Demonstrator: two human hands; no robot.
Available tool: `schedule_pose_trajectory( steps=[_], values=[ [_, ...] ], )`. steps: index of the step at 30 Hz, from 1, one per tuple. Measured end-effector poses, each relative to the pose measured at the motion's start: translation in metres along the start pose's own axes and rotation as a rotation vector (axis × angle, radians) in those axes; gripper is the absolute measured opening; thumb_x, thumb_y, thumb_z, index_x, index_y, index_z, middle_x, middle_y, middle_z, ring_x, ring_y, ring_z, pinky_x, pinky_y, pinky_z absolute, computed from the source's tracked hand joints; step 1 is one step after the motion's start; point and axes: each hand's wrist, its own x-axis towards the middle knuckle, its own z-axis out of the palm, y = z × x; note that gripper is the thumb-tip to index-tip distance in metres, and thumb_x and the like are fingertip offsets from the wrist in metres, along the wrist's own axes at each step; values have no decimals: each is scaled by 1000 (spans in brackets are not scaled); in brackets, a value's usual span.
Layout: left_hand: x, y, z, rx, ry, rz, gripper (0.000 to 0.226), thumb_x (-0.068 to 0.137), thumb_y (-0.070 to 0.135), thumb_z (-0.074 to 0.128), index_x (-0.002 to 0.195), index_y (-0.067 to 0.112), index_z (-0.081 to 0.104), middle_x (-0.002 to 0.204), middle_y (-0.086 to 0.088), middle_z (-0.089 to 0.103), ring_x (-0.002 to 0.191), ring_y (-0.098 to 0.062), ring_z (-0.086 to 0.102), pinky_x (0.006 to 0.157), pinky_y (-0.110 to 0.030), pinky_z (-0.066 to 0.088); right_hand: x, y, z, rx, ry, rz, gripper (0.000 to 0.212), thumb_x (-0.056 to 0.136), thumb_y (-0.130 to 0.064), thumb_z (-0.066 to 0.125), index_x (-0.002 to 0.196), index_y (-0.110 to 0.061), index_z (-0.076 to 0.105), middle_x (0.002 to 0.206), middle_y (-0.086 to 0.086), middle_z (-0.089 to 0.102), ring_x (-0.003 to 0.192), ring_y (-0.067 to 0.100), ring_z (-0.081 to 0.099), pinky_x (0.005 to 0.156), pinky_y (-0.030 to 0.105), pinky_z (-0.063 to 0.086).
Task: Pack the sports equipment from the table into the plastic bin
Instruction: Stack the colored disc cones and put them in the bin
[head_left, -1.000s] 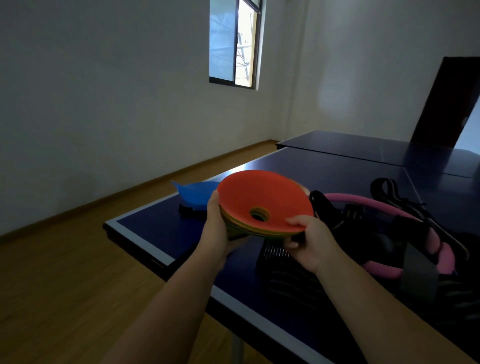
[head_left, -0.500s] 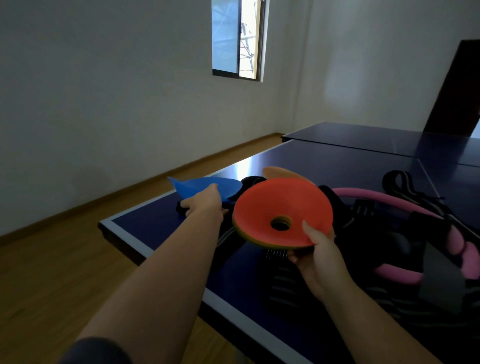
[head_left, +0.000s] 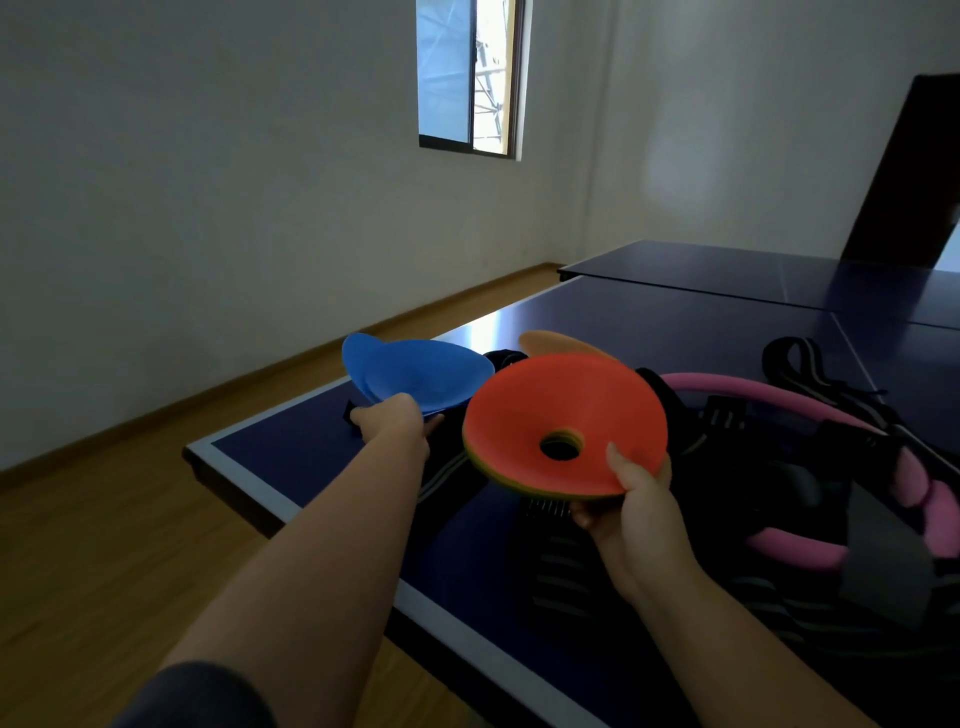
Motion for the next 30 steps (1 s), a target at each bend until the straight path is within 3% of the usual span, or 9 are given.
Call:
schedule_pose_trajectory(
  steps=[2, 10, 13, 17, 21, 24, 28, 30],
  values=[
    [0, 2, -3, -110, 14, -7, 69, 93, -7, 50, 151, 22, 27, 139, -13, 48, 74, -26, 57, 72, -43, 63, -1, 0, 0, 6, 28, -20, 37, 101, -16, 51, 134, -30, 43, 98, 5, 63, 58, 20, 55, 51, 32, 43],
    [-5, 1, -13, -235, -115, -13, 42, 94, 0, 55, 135, 12, 53, 129, -9, 57, 91, -28, 65, 64, -35, 63, 4, 0, -4, 5, 152, -81, 33, 100, -16, 51, 128, -33, 44, 98, 3, 62, 56, 20, 57, 48, 31, 42],
    [-12, -2, -16, -228, -224, -32, 38, 92, -3, 46, 127, 10, 52, 128, -9, 57, 95, -26, 63, 61, -34, 61, 6, -1, -6, -52, 181, -111, 35, 101, -18, 50, 131, -35, 41, 101, 7, 63, 54, 22, 56, 48, 32, 43],
    [-24, -4, -11, -177, -384, -58, 43, 93, -2, 40, 134, 11, 45, 119, -10, 60, 95, -28, 64, 54, -32, 58, 7, -1, -5, -111, 186, -141, 32, 103, -22, 48, 130, -36, 40, 94, 10, 65, 48, 22, 54, 47, 30, 42],
    [-40, -8, -5, -13, -576, -130, 41, 94, 3, 41, 134, 10, 47, 115, -11, 66, 94, -29, 68, 57, -33, 60, 5, -3, -6, -130, 172, -143, 30, 104, -31, 45, 133, -36, 40, 95, 10, 66, 47, 19, 56, 45, 30, 42],
    [-47, -7, 1, 197, -649, -134, 33, 96, 16, 58, 128, 9, 53, 118, -12, 69, 101, -31, 69, 65, -36, 62, 3, -7, -9, -130, 158, -136, 32, 104, -41, 43, 136, -37, 40, 96, 7, 65, 48, 17, 57, 44, 30, 42],
    [-49, -5, 11, 596, -645, 10, 61, 68, 28, 88, 120, 8, 63, 114, -12, 72, 102, -30, 70, 88, -39, 58, 5, -18, -14, -118, 156, -130, 34, 101, -52, 42, 133, -38, 42, 93, 6, 64, 48, 17, 54, 41, 27, 38],
    [-53, -4, 14, 677, -723, 35, 70, 63, 22, 91, 124, 9, 61, 116, -10, 72, 103, -29, 71, 93, -43, 57, 6, -20, -15, -103, 143, -126, 37, 102, -54, 40, 132, -35, 46, 89, 5, 61, 48, 16, 52, 40, 26, 36]
  ],
)
